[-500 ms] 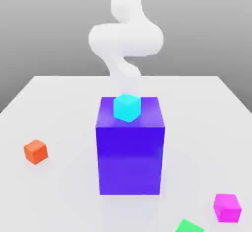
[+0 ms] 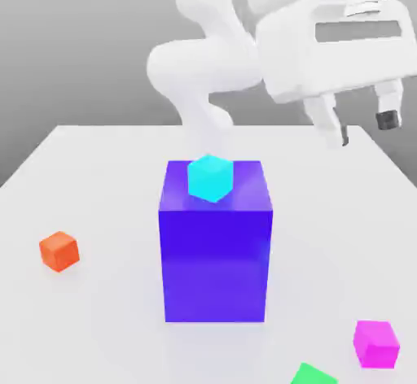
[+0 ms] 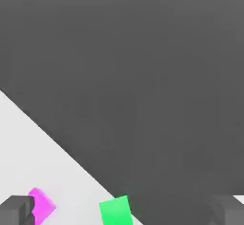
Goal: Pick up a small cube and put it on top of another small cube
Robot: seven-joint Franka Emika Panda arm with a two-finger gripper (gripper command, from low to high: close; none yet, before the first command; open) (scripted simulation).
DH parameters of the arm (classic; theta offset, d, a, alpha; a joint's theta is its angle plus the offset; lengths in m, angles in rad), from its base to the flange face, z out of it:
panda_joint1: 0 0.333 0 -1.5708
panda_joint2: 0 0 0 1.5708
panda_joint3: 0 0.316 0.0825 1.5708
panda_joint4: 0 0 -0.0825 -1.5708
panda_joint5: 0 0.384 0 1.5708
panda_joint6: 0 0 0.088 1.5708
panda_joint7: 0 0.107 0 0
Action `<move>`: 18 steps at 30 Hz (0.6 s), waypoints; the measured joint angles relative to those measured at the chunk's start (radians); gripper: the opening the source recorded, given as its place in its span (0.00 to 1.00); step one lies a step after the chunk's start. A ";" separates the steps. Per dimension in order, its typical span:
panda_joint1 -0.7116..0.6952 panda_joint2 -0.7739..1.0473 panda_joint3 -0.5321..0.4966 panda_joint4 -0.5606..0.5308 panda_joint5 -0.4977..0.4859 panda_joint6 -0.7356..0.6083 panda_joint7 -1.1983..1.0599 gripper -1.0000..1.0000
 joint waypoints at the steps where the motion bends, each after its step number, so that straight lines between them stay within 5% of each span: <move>1: 0.009 0.036 0.009 -0.002 0.005 0.011 -0.036 0.50; 17: 0.152 0.585 0.062 -0.010 -0.174 0.274 -0.337 0.50; 18: 0.150 0.623 0.065 -0.002 -0.173 0.302 -0.338 0.00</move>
